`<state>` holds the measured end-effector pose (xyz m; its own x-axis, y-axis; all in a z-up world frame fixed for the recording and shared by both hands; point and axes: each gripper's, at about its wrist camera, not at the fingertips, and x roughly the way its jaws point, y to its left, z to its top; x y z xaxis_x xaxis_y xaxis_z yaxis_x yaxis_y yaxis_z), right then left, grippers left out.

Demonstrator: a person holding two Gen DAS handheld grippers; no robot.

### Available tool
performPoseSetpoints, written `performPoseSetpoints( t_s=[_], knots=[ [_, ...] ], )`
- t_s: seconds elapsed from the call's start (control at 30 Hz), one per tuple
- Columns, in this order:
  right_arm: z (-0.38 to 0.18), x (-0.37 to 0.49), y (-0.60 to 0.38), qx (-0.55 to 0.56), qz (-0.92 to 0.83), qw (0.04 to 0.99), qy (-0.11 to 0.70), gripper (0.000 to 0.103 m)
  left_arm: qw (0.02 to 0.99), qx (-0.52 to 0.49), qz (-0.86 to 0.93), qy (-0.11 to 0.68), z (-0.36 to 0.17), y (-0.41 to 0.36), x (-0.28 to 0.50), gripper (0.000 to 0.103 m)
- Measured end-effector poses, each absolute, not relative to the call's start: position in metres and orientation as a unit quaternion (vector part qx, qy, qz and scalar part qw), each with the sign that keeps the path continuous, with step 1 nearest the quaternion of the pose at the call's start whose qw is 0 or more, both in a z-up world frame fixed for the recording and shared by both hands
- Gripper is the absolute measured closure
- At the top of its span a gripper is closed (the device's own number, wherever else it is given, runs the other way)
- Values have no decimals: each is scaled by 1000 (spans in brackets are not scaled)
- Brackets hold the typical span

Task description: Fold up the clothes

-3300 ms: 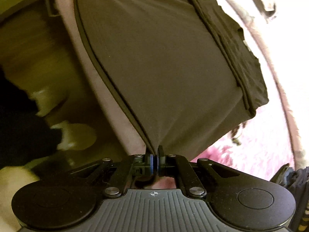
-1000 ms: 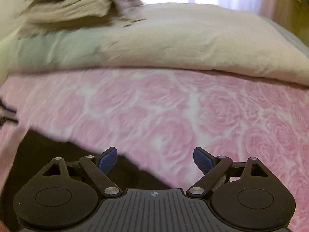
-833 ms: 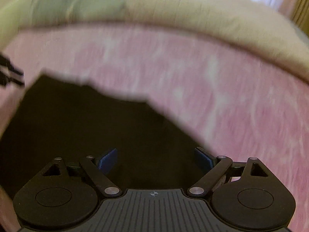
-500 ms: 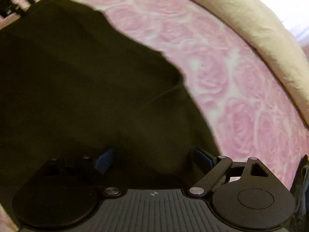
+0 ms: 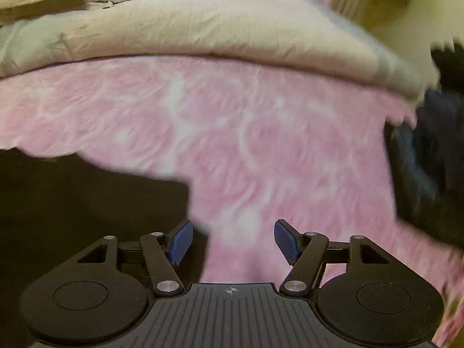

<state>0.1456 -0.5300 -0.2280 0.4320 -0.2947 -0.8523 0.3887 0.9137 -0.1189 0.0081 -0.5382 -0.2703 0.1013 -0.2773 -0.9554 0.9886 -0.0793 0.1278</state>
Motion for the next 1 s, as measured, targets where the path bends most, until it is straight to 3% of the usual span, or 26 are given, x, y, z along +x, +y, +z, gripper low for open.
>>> performPoseSetpoints(
  t_s=[0.3,0.53,0.57,0.6,0.63,0.83,1.0],
  knots=[
    [-243,-7,-554,223,-180,781,555,37,503,511,-600,355,-268,-505,-54,68],
    [-270,-58,-571,395,-220,739,500,38,451,552,-611,344,-281,-476,-86,68],
    [-272,-61,-575,414,-226,734,488,40,444,560,-611,341,-284,-474,-89,68],
    [-273,-64,-580,428,-232,730,479,54,440,566,-610,338,-287,-473,-92,68],
    [-272,-67,-587,432,-236,727,480,96,437,570,-610,335,-289,-472,-94,68],
    [-236,-68,-622,335,-247,763,494,95,426,582,-611,326,-293,-472,-98,67],
    [-229,-91,-634,347,-298,742,491,95,429,583,-608,326,-287,-468,-91,67]
  ],
)
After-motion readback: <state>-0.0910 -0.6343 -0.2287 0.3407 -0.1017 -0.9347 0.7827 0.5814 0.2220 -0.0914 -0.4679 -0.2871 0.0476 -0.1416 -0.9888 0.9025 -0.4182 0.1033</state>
